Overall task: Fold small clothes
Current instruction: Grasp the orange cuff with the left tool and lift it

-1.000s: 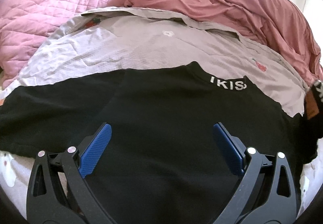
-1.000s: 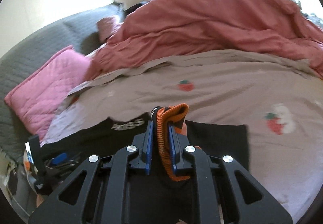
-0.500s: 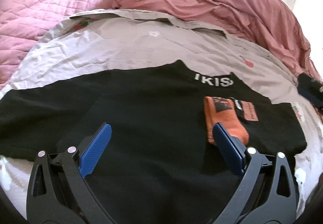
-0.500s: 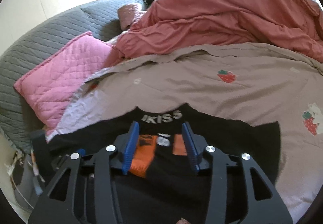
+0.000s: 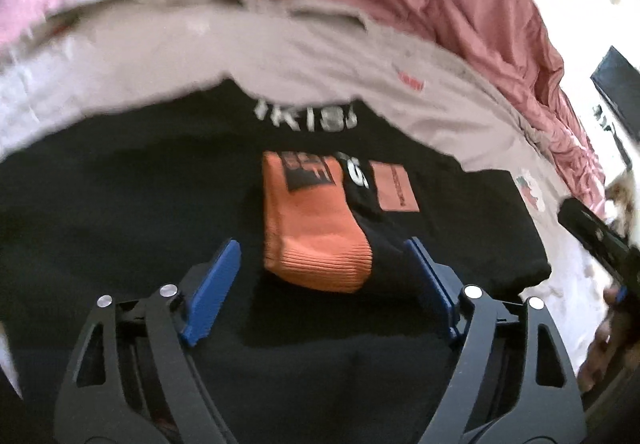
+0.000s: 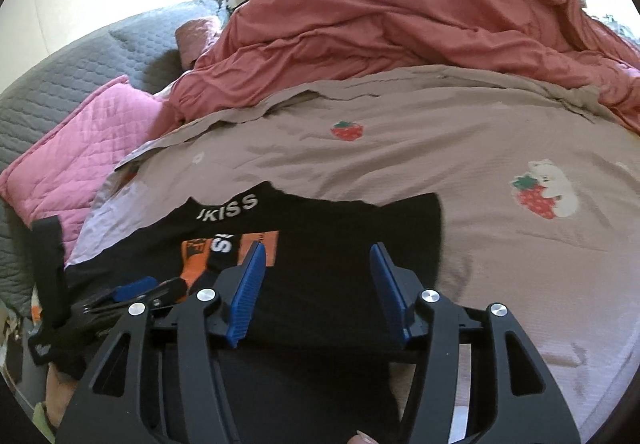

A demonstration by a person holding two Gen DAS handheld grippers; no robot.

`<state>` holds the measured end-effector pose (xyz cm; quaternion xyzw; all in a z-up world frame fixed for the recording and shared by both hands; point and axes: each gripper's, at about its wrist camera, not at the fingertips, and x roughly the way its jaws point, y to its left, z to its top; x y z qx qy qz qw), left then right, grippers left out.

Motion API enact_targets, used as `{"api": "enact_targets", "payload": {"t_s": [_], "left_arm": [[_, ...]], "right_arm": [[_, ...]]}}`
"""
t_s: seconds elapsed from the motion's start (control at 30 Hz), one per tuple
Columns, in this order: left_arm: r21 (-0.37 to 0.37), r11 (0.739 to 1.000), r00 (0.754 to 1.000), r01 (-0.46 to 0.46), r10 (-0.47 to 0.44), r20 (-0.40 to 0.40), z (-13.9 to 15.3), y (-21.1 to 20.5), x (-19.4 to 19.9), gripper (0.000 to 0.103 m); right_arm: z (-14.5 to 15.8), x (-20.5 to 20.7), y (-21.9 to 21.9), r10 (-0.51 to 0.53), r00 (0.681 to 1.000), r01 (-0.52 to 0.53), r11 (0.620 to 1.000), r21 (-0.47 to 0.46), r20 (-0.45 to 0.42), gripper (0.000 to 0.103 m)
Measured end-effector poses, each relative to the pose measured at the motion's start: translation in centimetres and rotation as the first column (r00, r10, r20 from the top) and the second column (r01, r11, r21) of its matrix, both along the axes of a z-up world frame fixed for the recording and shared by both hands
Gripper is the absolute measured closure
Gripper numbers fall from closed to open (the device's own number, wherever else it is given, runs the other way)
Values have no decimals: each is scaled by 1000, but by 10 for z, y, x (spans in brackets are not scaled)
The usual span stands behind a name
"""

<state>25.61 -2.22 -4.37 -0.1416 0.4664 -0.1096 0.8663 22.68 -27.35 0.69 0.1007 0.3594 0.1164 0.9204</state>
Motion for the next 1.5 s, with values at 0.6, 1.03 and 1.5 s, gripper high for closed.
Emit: {"api": "enact_targets", "payload": {"t_s": [0.6,1.03,1.5], "left_arm": [[84,994,980,-75,58,188,30,27,-19,96],[92,982,974,-164,147,174,31,69,-26,93],[151,958,962,-242,216,169,29,89,-28,90]], "right_arm": [[-11,3,24,31,999,-31,999,-39,-9,50],[-18,11,57,82,996,-83,994,-73,-18,50],[-31,17,66,85,995,-90,991,-102,-52,50]]}}
